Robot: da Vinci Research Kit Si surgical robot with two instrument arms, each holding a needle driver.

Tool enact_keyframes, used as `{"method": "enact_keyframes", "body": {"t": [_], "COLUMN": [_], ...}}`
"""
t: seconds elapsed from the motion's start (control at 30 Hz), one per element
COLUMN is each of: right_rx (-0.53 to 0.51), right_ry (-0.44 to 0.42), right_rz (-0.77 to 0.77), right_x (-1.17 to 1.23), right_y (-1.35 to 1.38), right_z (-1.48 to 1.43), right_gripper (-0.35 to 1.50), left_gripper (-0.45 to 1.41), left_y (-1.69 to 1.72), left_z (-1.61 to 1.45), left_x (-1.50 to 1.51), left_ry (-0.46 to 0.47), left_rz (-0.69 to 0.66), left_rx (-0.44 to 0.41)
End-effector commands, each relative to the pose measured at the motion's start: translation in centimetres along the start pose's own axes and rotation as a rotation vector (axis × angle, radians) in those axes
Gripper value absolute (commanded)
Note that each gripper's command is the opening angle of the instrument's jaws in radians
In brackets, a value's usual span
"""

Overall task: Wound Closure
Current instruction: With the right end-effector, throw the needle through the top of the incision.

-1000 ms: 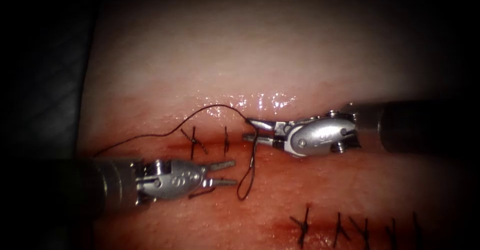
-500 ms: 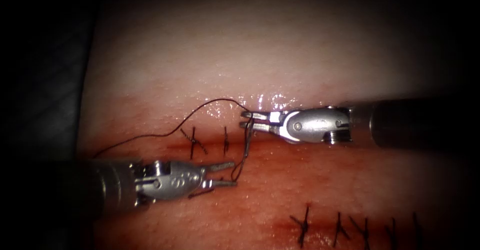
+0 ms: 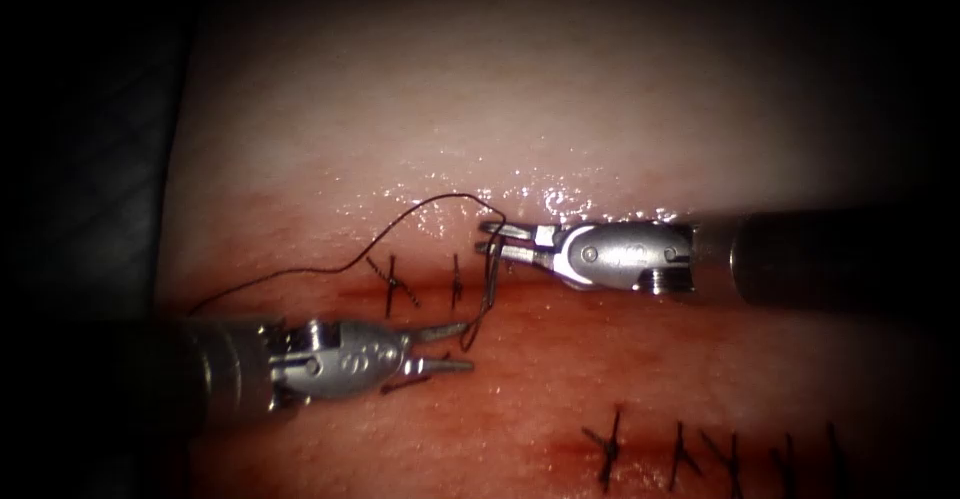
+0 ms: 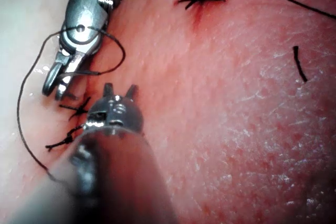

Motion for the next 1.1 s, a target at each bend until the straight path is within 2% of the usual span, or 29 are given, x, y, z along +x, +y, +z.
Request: {"method": "enact_keyframes", "body": {"t": [0.03,0.27,0.47,0.63,0.7,0.77,0.8,0.87,0.93,0.97,1.1], "right_rx": [0.013,0.104,0.174,0.163,0.108,0.081,0.056,0.033,-0.016,-0.065,-0.169], "right_ry": [-0.029,-0.152,-0.203,-0.199,-0.113,-0.063,-0.009,0.006,0.019,0.077,0.193], "right_rz": [0.021,0.109,0.14,0.167,0.236,0.266,0.283,0.297,0.27,0.244,0.172], "right_x": [-0.08,-0.33,-0.41,-0.41,-0.33,-0.26,-0.16,-0.07,0.1,0.19,0.45], "right_y": [0.01,-0.16,-0.28,-0.27,-0.16,-0.09,-0.03,0.02,0.16,0.25,0.37], "right_z": [0.0,0.04,0.05,0.05,0.07,0.05,0.02,-0.01,-0.08,-0.16,-0.39], "right_gripper": [-0.35,-0.35,-0.35,-0.35,-0.35,-0.35,0.02,0.54,1.28,1.28,1.31], "left_gripper": [0.0,0.0,0.0,0.0,0.0,0.0,0.0,0.0,-0.01,-0.03,-0.06], "left_y": [0.0,0.0,0.0,0.0,0.01,0.01,0.01,0.0,0.0,-0.01,0.0], "left_z": [0.08,0.07,0.06,0.06,0.05,0.06,0.05,0.03,-0.01,-0.03,-0.03], "left_x": [-0.01,-0.01,-0.01,-0.01,0.0,0.0,0.0,-0.01,-0.03,-0.04,-0.04], "left_ry": [0.001,0.0,0.001,0.0,0.0,0.002,0.004,0.005,0.012,0.015,0.038], "left_rz": [0.001,0.001,0.001,0.0,0.0,0.0,0.0,0.001,0.003,0.003,0.005], "left_rx": [0.0,0.0,-0.001,-0.001,-0.001,-0.003,-0.006,-0.008,-0.018,-0.023,-0.049]}}
